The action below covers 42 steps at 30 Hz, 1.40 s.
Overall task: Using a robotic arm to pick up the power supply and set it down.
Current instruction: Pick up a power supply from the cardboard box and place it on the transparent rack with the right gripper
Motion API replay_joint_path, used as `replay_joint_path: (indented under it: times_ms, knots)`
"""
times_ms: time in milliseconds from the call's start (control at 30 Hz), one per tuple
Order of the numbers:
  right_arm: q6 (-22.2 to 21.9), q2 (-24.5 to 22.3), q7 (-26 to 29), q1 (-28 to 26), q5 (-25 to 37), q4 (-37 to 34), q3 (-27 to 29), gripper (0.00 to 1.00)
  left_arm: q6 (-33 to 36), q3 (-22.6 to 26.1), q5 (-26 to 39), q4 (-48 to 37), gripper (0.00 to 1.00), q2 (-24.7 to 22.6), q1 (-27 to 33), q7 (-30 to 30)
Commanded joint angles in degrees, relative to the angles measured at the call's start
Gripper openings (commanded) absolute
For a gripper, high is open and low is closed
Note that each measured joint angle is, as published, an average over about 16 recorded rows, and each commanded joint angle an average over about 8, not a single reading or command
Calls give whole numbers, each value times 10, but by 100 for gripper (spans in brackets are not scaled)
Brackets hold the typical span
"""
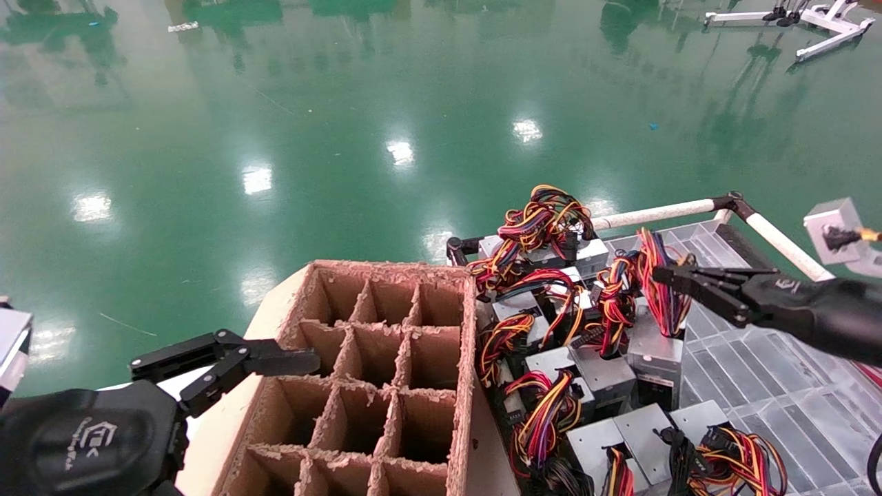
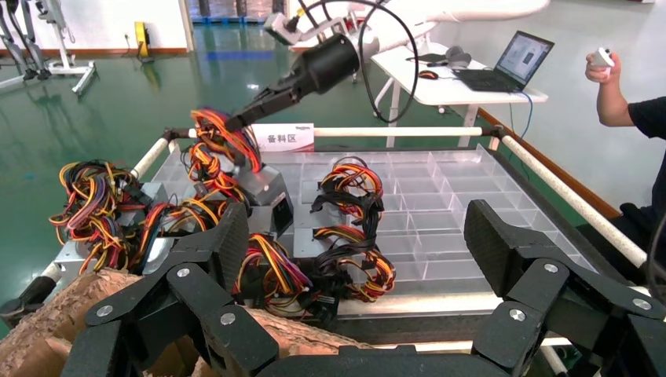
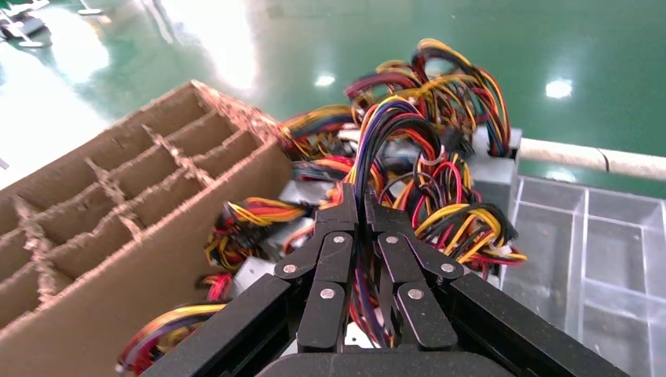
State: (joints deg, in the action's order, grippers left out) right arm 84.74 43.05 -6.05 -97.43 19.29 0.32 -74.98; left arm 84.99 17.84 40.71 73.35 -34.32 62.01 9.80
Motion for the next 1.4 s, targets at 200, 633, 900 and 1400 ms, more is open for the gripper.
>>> replay_joint_path:
  times_ms: [200, 633, 900, 1400]
  knots:
    - [-19, 6, -23, -1, 10, -3, -7, 0, 0, 0, 0, 0, 100, 0, 0, 0]
    - [-8, -2, -99, -49, 56, 15, -38, 0, 0, 0, 0, 0, 100, 0, 0, 0]
    - [-3, -2, -191, -90, 100, 25, -65, 0, 0, 1, 0, 0, 100, 0, 0, 0]
    - [45, -16, -303, -135, 185, 37, -120, 0, 0, 1, -1, 0, 100, 0, 0, 0]
